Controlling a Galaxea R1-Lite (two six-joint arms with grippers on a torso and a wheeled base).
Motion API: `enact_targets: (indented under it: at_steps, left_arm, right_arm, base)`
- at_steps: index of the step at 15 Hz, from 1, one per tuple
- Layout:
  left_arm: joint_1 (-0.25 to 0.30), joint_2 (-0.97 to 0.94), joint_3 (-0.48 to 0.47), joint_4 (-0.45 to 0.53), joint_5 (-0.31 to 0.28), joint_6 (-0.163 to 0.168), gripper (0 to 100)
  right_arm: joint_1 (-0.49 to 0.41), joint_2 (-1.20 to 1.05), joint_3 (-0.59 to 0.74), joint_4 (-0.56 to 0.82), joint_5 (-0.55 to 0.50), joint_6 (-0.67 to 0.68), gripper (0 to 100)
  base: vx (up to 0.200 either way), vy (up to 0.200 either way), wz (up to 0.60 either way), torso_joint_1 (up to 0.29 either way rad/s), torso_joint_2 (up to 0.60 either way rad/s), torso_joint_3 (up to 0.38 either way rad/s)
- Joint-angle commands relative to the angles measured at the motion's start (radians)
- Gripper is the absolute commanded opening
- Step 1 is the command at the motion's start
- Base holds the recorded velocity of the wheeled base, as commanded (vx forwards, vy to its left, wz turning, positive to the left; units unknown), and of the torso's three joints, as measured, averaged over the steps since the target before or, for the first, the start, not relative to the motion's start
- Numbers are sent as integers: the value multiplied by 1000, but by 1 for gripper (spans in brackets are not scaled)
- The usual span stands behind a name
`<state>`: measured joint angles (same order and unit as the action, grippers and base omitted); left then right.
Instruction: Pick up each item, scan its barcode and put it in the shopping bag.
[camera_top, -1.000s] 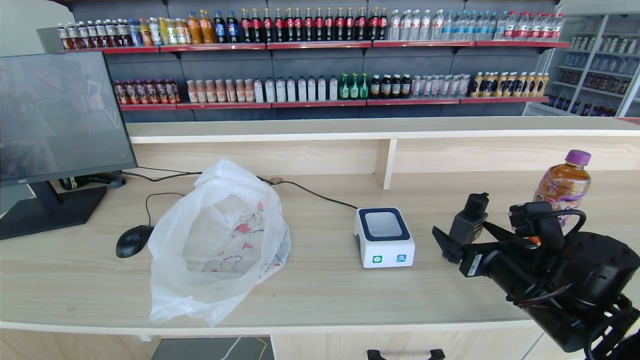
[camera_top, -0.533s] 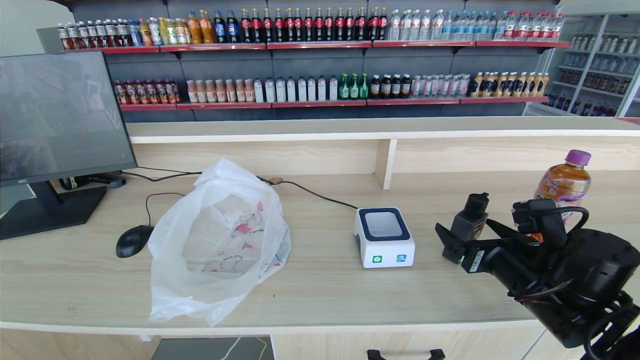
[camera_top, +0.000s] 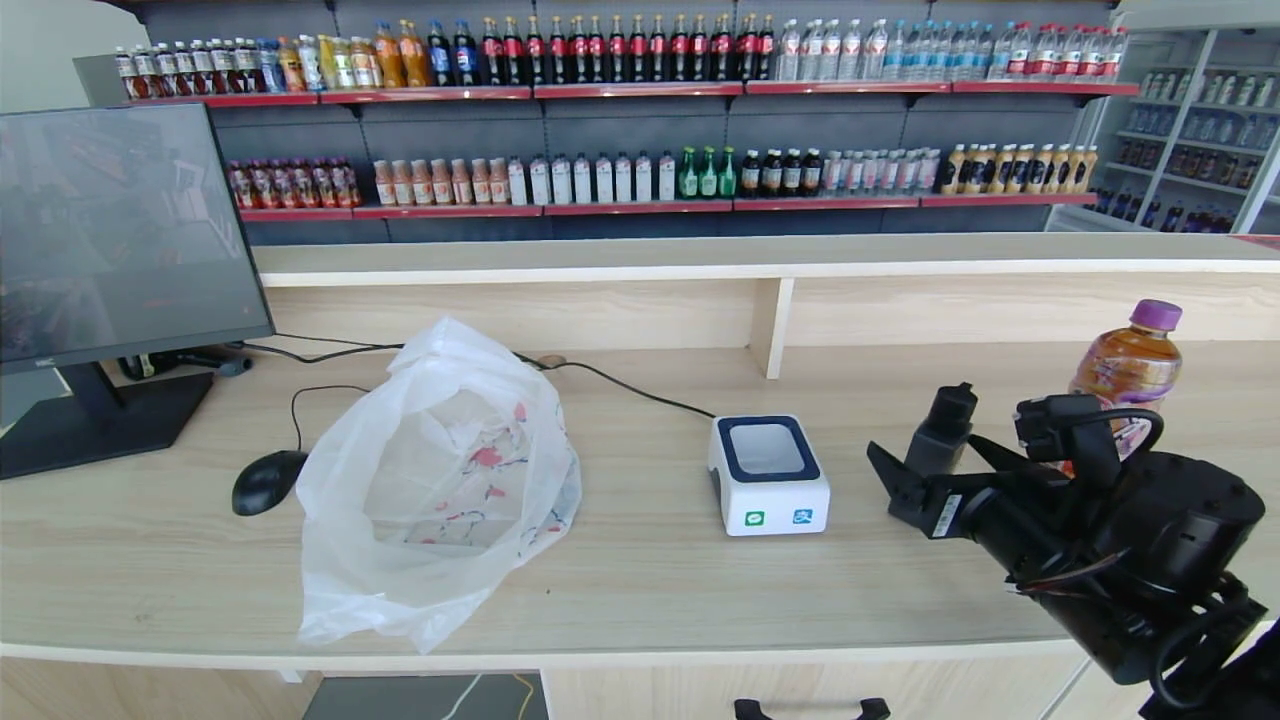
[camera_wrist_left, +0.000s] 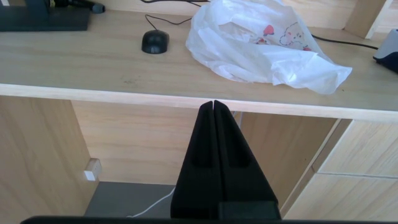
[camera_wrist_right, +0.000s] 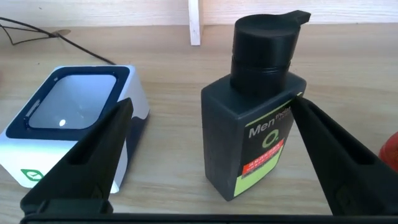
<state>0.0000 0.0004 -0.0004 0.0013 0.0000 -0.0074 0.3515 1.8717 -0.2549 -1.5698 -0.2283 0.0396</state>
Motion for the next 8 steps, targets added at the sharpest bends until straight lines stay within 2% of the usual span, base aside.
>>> enact_targets:
  at_steps: [1,3,5,8]
  left_arm:
    - [0,0,0,0,0,0,0]
    - [0,0,0,0,0,0,0]
    - [0,0,0,0,0,0,0]
    - [0,0,0,0,0,0,0]
  right_arm:
    - [-3,24,-14,-1,0,0,100]
    - [-6,35,-17,-1,0,0,100]
    - [-62,46,-21,-1,7,0,100]
    - [-77,57,-26,-1,43,-4,100]
  base:
    - [0,0,0,0,0,0]
    - [0,0,0,0,0,0]
    - [0,0,0,0,0,0]
    - [0,0,0,0,0,0]
